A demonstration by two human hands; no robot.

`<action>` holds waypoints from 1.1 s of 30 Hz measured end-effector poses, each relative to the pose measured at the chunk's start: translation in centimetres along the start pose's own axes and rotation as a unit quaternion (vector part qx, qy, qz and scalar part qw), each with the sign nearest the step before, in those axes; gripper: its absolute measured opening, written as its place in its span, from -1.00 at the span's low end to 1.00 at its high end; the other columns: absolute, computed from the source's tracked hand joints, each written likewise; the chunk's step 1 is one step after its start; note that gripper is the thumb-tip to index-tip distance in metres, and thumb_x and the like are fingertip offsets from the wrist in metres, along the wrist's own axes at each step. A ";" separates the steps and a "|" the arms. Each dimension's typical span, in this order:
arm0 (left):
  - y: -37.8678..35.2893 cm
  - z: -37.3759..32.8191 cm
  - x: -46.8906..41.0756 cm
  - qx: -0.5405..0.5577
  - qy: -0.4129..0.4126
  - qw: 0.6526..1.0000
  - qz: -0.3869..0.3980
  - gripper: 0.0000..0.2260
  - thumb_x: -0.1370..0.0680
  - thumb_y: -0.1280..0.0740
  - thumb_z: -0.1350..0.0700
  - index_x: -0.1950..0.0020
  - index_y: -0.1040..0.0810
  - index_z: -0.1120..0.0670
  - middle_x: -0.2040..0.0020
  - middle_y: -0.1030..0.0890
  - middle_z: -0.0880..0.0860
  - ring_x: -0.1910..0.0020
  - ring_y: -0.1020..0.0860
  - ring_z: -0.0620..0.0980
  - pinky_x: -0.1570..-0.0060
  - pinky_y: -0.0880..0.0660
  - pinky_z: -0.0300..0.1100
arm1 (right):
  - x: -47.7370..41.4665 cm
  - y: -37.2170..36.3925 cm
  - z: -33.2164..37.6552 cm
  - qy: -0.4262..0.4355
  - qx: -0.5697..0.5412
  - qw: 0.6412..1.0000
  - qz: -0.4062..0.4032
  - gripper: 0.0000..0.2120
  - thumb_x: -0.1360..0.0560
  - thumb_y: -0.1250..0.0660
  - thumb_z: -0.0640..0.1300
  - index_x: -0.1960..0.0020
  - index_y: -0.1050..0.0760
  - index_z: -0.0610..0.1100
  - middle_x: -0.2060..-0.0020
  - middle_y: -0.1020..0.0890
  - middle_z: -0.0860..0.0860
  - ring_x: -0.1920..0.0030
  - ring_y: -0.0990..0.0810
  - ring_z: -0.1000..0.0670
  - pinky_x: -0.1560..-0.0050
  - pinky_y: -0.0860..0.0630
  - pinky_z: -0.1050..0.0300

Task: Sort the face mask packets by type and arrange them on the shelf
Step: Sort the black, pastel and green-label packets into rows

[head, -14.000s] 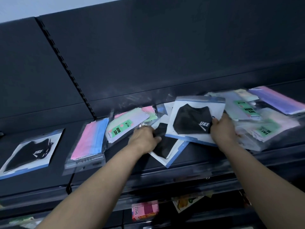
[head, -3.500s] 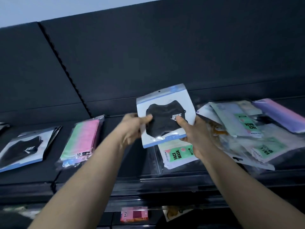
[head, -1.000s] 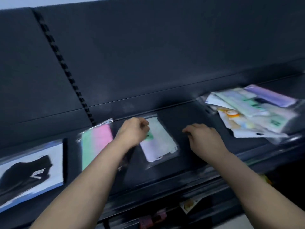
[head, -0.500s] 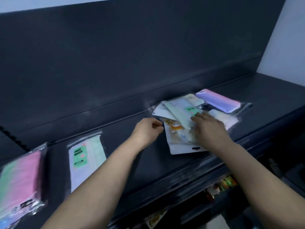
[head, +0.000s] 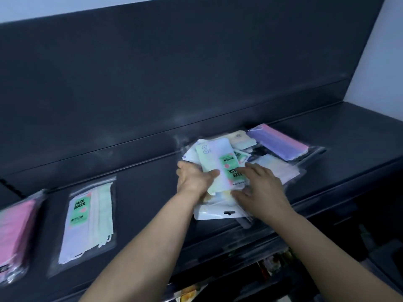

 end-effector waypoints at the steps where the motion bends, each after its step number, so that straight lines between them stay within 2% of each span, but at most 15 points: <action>1: -0.2 0.4 -0.1 0.059 0.011 0.998 0.037 -0.49 -0.36 -0.57 0.04 -0.10 -0.37 0.19 -0.08 -0.58 0.13 0.07 -0.64 0.13 0.06 -0.63 0.12 | -0.2 0.0 0.0 -0.004 -0.005 1.000 0.022 -0.41 -0.42 -0.38 0.14 -0.39 -0.37 0.01 -0.34 -0.46 0.01 -0.31 -0.42 -0.07 -0.27 -0.39 0.00; 3: 0.4 1.4 -0.5 0.113 0.008 0.993 0.043 -0.73 -0.38 -0.56 0.14 0.04 -0.55 0.18 0.07 -0.69 0.14 0.21 -0.68 0.12 0.15 -0.64 0.15 | -0.5 0.0 0.4 0.012 -0.017 0.998 0.056 -0.38 -0.44 -0.36 0.17 -0.43 -0.32 0.01 -0.31 -0.49 0.02 -0.25 -0.48 -0.06 -0.25 -0.39 0.02; 5: 2.0 2.2 -1.1 0.119 -0.021 0.993 -0.013 -0.86 -0.42 -0.51 0.14 0.19 -0.56 0.08 0.12 -0.70 0.10 0.21 -0.66 0.07 0.05 -0.63 0.06 | -0.6 0.1 0.9 0.019 -0.021 0.998 0.057 -0.43 -0.49 -0.33 0.11 -0.44 -0.29 0.02 -0.33 -0.49 0.04 -0.25 -0.48 -0.07 -0.29 -0.35 0.02; 7: 4.2 2.8 -1.5 0.144 -0.037 0.987 -0.059 -0.87 -0.48 -0.45 0.15 0.16 -0.50 0.06 0.08 -0.68 0.11 0.18 -0.64 0.08 0.06 -0.60 -0.01 | -0.9 0.2 1.2 0.024 -0.031 0.999 0.034 -0.52 -0.53 -0.29 -0.01 -0.43 -0.31 0.01 -0.32 -0.49 0.01 -0.25 -0.50 -0.08 -0.25 -0.37 0.05; 11: 8.3 4.6 -1.5 0.234 -0.046 0.970 -0.042 -0.87 -0.52 -0.40 0.23 0.11 -0.46 0.11 0.05 -0.65 0.20 0.24 -0.62 0.12 0.25 -0.62 0.04 | -1.7 -0.6 2.9 0.034 -0.103 0.994 0.017 -0.61 -0.56 -0.21 -0.18 -0.38 -0.37 -0.02 -0.27 -0.54 -0.02 -0.22 -0.53 -0.06 -0.16 -0.46 0.07; 12: 9.2 5.1 -1.3 0.243 -0.053 0.968 -0.040 -0.88 -0.52 -0.40 0.24 0.11 -0.47 0.11 0.04 -0.66 0.22 0.27 -0.61 0.11 0.29 -0.61 0.04 | -2.1 -0.9 3.6 0.041 -0.109 0.993 0.025 -0.61 -0.57 -0.19 -0.19 -0.38 -0.37 -0.01 -0.27 -0.53 -0.01 -0.23 -0.52 -0.05 -0.16 -0.46 0.07; 15: 12.8 6.4 -0.7 0.204 -0.058 0.974 -0.083 -0.91 -0.55 -0.37 0.23 0.02 -0.47 0.13 0.12 -0.64 0.13 0.39 -0.57 0.00 0.45 -0.46 -0.21 | -3.0 -1.6 5.6 0.054 -0.081 0.994 0.040 -0.63 -0.57 -0.17 -0.15 -0.35 -0.37 0.04 -0.22 -0.55 0.01 -0.20 -0.51 -0.06 -0.09 -0.46 0.08; 18: 17.2 8.8 -1.2 0.149 -0.047 0.973 -0.173 -0.81 -0.52 -0.36 0.20 -0.12 -0.49 0.16 -0.01 -0.64 0.13 0.15 -0.62 0.09 0.24 -0.60 -0.02 | -3.6 -2.6 7.1 0.071 0.002 0.996 0.048 -0.61 -0.55 -0.20 -0.11 -0.37 -0.37 0.01 -0.24 -0.53 0.01 -0.24 -0.48 -0.07 -0.17 -0.42 0.05; 19: 18.3 9.5 -1.2 0.139 -0.041 0.972 -0.187 -0.76 -0.51 -0.35 0.20 -0.16 -0.48 0.18 -0.06 -0.63 0.15 0.12 -0.62 0.10 0.29 -0.61 -0.01 | -3.7 -3.0 7.4 0.078 0.034 0.995 0.052 -0.59 -0.54 -0.21 -0.09 -0.38 -0.36 -0.01 -0.25 -0.51 0.00 -0.26 -0.45 -0.08 -0.20 -0.38 0.04; 22: 20.9 11.3 -1.1 0.160 -0.023 0.970 -0.183 -0.68 -0.53 -0.34 0.25 -0.28 -0.44 0.22 -0.11 -0.60 0.18 0.14 -0.58 0.09 0.56 -0.47 -0.26 | -3.9 -4.4 9.2 0.071 0.042 0.993 0.080 -0.57 -0.54 -0.23 -0.05 -0.40 -0.33 -0.02 -0.32 -0.44 -0.01 -0.34 -0.38 -0.08 -0.29 -0.31 0.01; 25: 22.8 12.0 0.1 0.180 -0.033 0.973 -0.142 -0.65 -0.54 -0.34 0.30 -0.32 -0.45 0.15 -0.08 -0.61 0.13 0.16 -0.59 0.08 0.52 -0.50 -0.27 | -3.7 -5.6 12.1 0.131 -0.016 0.989 0.058 -0.54 -0.54 -0.25 -0.09 -0.43 -0.30 -0.02 -0.42 -0.36 -0.03 -0.45 -0.26 -0.03 -0.41 -0.23 0.03; 27: 24.1 12.3 0.6 0.163 -0.063 0.984 -0.040 -0.65 -0.51 -0.38 0.34 -0.27 -0.51 0.12 0.01 -0.65 0.22 0.19 -0.58 0.09 0.30 -0.53 -0.17 | -3.6 -5.7 14.6 0.180 -0.055 0.981 0.036 -0.49 -0.54 -0.26 -0.11 -0.47 -0.24 -0.04 -0.48 -0.26 -0.01 -0.52 -0.12 -0.01 -0.47 -0.16 -0.02; 29: 24.8 12.1 1.1 0.064 -0.091 0.990 0.084 -0.63 -0.46 -0.44 0.34 -0.20 -0.58 0.02 0.13 -0.65 0.22 0.19 -0.54 0.07 0.14 -0.43 -0.10 | -3.5 -5.4 17.0 0.229 -0.077 0.969 0.048 -0.42 -0.55 -0.27 -0.06 -0.51 -0.15 -0.05 -0.52 -0.15 0.02 -0.54 0.02 0.03 -0.50 -0.08 -0.05; 31: 25.1 11.7 1.6 -0.047 -0.110 0.977 0.177 -0.63 -0.40 -0.50 0.32 -0.14 -0.63 0.01 0.27 -0.63 0.04 0.26 -0.55 -0.06 0.15 -0.46 -0.23 | -3.5 -5.3 19.2 0.282 -0.059 0.954 0.082 -0.34 -0.53 -0.28 0.05 -0.53 -0.08 -0.02 -0.54 -0.06 0.04 -0.55 0.13 0.05 -0.52 0.03 -0.11; 33: 25.0 10.9 1.8 -0.137 -0.123 0.964 0.191 -0.66 -0.35 -0.56 0.24 -0.08 -0.66 0.02 0.42 -0.56 -0.13 0.40 -0.49 -0.20 0.24 -0.44 -0.33 | -3.5 -5.6 20.7 0.299 -0.022 0.943 0.141 -0.33 -0.51 -0.27 0.16 -0.52 -0.09 0.04 -0.52 -0.14 0.08 -0.54 0.06 0.07 -0.51 0.08 -0.14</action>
Point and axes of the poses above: each hand's wrist, its own x-axis away from the middle knuckle, its own y-axis out of the back of the hand, z = x × y, the point moved 2 cm from there along -x, towards the middle knuckle
